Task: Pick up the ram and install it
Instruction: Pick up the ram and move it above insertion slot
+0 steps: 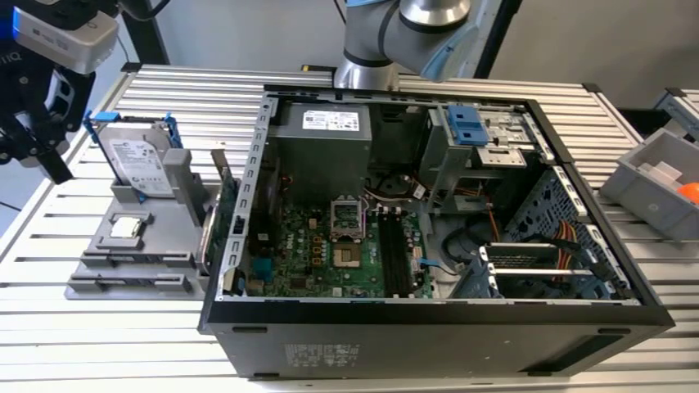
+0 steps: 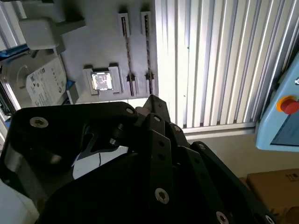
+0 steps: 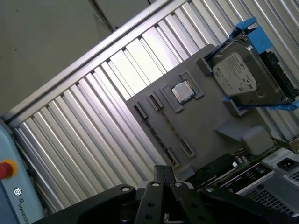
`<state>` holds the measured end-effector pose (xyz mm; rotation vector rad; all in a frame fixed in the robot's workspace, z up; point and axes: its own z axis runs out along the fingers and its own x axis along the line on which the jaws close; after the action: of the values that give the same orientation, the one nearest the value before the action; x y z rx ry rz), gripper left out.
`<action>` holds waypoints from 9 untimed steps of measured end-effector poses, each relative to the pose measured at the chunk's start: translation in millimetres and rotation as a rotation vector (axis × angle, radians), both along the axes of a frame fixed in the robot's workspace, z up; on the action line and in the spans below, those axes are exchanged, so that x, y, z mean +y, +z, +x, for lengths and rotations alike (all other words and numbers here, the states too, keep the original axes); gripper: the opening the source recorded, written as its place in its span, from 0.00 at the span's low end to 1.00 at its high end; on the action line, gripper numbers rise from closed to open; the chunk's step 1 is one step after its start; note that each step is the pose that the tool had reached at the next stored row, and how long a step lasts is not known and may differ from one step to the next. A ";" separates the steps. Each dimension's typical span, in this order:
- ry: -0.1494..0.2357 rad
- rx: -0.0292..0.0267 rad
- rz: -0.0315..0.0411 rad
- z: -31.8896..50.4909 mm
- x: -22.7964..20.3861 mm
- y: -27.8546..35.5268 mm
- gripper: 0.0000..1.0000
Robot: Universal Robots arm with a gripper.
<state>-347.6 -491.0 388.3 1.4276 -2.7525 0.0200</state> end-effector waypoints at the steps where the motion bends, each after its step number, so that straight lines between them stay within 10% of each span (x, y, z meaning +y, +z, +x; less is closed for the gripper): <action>1: 0.009 0.0001 0.0000 0.0 0.0 0.0 0.00; 9: 0.111 -0.0004 0.0073 0.1 0.1 -0.1 0.00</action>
<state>-347.5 -490.9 388.2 1.5801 -2.6731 0.0137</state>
